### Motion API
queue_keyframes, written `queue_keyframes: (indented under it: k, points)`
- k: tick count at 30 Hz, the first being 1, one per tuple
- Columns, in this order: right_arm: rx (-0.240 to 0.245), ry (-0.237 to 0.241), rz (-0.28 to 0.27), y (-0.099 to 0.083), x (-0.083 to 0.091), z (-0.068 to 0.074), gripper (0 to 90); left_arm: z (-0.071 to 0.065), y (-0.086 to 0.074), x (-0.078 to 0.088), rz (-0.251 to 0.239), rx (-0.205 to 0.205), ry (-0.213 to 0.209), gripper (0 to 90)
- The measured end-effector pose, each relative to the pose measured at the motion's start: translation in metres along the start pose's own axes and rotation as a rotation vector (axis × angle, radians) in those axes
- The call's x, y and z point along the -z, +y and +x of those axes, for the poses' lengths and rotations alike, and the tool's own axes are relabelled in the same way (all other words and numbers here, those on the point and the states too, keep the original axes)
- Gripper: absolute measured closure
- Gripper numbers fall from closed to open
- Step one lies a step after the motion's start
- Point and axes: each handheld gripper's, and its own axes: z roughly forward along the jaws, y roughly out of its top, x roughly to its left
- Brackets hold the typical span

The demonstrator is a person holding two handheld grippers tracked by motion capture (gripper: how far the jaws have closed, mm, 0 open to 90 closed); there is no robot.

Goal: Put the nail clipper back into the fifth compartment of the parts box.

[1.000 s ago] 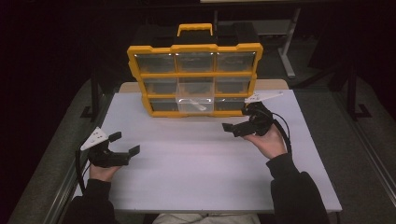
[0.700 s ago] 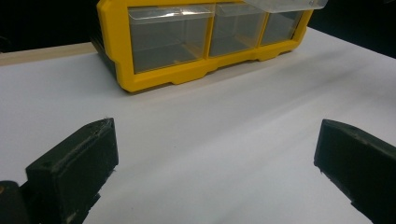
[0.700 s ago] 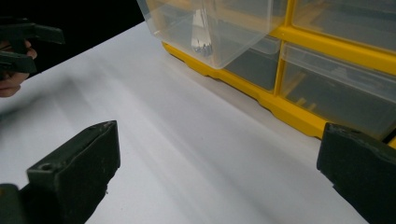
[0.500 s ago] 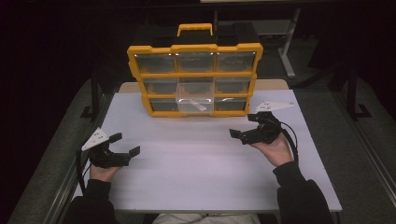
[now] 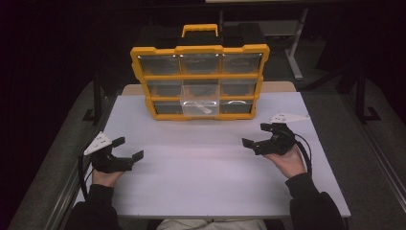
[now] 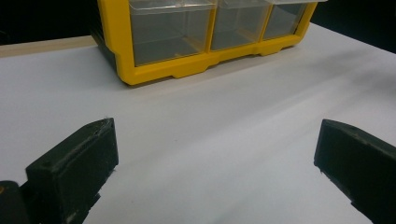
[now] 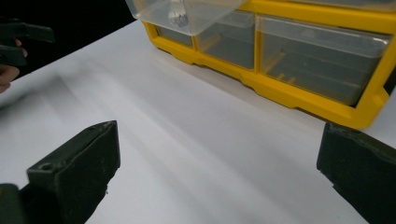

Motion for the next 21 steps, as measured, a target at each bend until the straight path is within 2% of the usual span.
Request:
queue_keyframes:
  k: [10, 14, 21]
  points:
    - [-0.003, -0.028, -0.009, -0.017, 0.008, -0.003, 0.0, 0.000, -0.001, 0.000, -0.004, 0.004, -0.001, 0.0]
    - [0.009, -0.054, -0.019, -0.026, 0.013, -0.004, 0.0, -0.001, -0.001, 0.000, -0.004, 0.002, -0.005, 0.0]
    - [-0.011, -0.097, -0.051, -0.044, 0.023, -0.011, 0.0, 0.000, -0.001, 0.000, -0.008, 0.001, -0.007, 0.0]
